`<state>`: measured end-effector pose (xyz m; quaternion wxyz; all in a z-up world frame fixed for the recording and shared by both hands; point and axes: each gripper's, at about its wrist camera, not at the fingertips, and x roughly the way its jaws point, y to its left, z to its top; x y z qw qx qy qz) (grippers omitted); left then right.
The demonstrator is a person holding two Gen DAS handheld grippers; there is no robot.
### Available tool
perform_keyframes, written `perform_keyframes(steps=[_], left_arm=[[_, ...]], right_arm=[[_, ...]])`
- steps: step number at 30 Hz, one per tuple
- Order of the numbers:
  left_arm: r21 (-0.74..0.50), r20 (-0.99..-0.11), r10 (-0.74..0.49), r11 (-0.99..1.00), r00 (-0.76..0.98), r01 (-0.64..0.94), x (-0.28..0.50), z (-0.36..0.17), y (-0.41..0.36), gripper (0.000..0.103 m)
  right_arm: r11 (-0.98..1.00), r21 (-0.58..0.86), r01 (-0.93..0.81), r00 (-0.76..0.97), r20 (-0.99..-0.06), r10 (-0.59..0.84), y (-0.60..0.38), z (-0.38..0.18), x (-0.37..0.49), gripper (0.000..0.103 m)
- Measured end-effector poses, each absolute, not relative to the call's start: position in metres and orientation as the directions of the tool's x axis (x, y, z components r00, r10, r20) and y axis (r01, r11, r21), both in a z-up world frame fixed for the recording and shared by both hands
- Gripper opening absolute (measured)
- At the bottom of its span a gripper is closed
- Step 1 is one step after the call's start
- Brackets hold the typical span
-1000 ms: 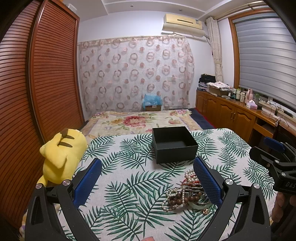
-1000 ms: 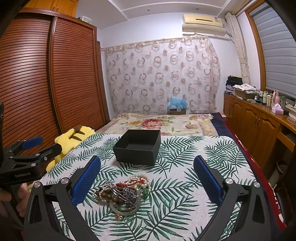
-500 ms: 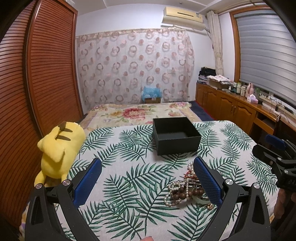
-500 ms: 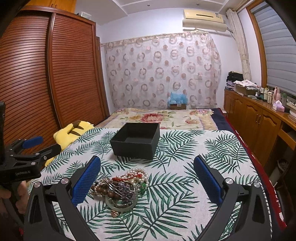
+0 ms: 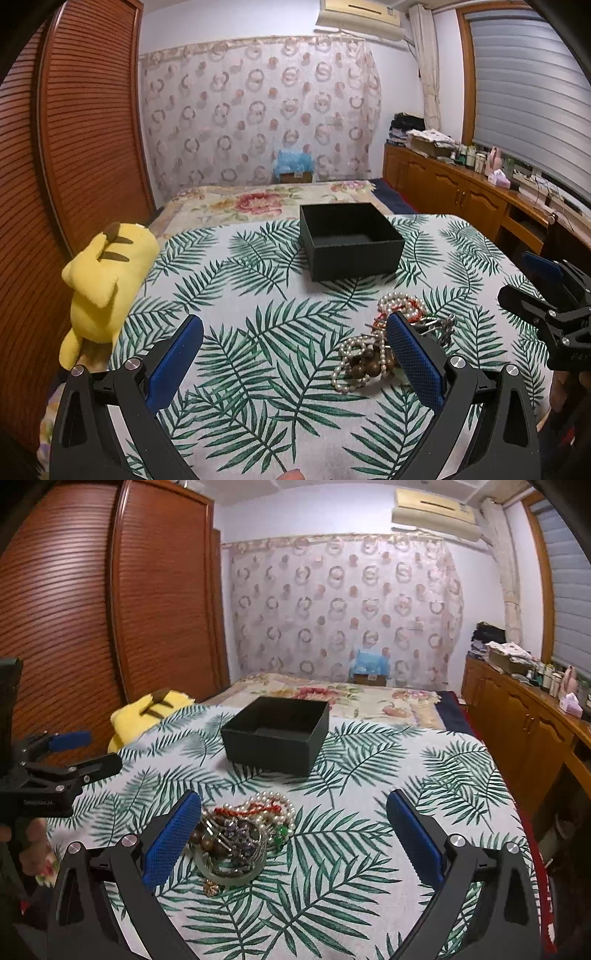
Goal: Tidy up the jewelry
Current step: 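Move the right gripper down over the silver hair combs in the pile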
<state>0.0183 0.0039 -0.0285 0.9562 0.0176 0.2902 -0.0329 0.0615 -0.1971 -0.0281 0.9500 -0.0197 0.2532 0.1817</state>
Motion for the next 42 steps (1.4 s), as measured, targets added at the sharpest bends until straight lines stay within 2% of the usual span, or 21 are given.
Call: perform_keyframes(steps=[8, 15, 22, 24, 28, 32, 35, 42], left_arm=[[-0.004, -0.594, -0.073, 0.996, 0.801, 0.087, 0.024, -0.045, 0.014, 0.096], [-0.015, -0.632, -0.078, 0.996, 0.771, 0.088, 0.026, -0.059, 0.02, 0.096], [-0.023, -0.653, -0.082, 0.996, 0.753, 0.088, 0.029, -0.067, 0.022, 0.095], [-0.026, -0.657, -0.084, 0.996, 0.749, 0.089, 0.029, -0.068, 0.022, 0.096], [-0.027, -0.661, -0.087, 0.995, 0.745, 0.092, 0.03, -0.07, 0.021, 0.096], [-0.028, -0.664, -0.09, 0.995, 0.743, 0.095, 0.031, -0.071, 0.019, 0.096], [-0.03, -0.668, -0.093, 0.995, 0.738, 0.097, 0.032, -0.073, 0.018, 0.096], [-0.029, -0.676, -0.096, 0.994, 0.731, 0.103, 0.033, -0.075, 0.014, 0.096]], right_arm=[[0.878, 0.089, -0.469, 0.707, -0.558, 0.434, -0.182, -0.045, 0.072, 0.1], [0.815, 0.141, -0.563, 0.575, -0.641, 0.508, -0.165, -0.069, 0.092, 0.074], [0.785, 0.189, -0.59, 0.51, -0.667, 0.544, -0.161, -0.078, 0.105, 0.062], [0.778, 0.201, -0.595, 0.494, -0.672, 0.551, -0.162, -0.078, 0.107, 0.055], [0.777, 0.173, -0.605, 0.489, -0.69, 0.534, -0.159, -0.082, 0.105, 0.048], [0.785, 0.175, -0.594, 0.499, -0.686, 0.53, -0.165, -0.082, 0.105, 0.033], [0.78, 0.185, -0.597, 0.497, -0.678, 0.541, -0.17, -0.08, 0.103, 0.029], [0.775, 0.154, -0.613, 0.527, -0.651, 0.546, -0.17, -0.061, 0.098, 0.028]])
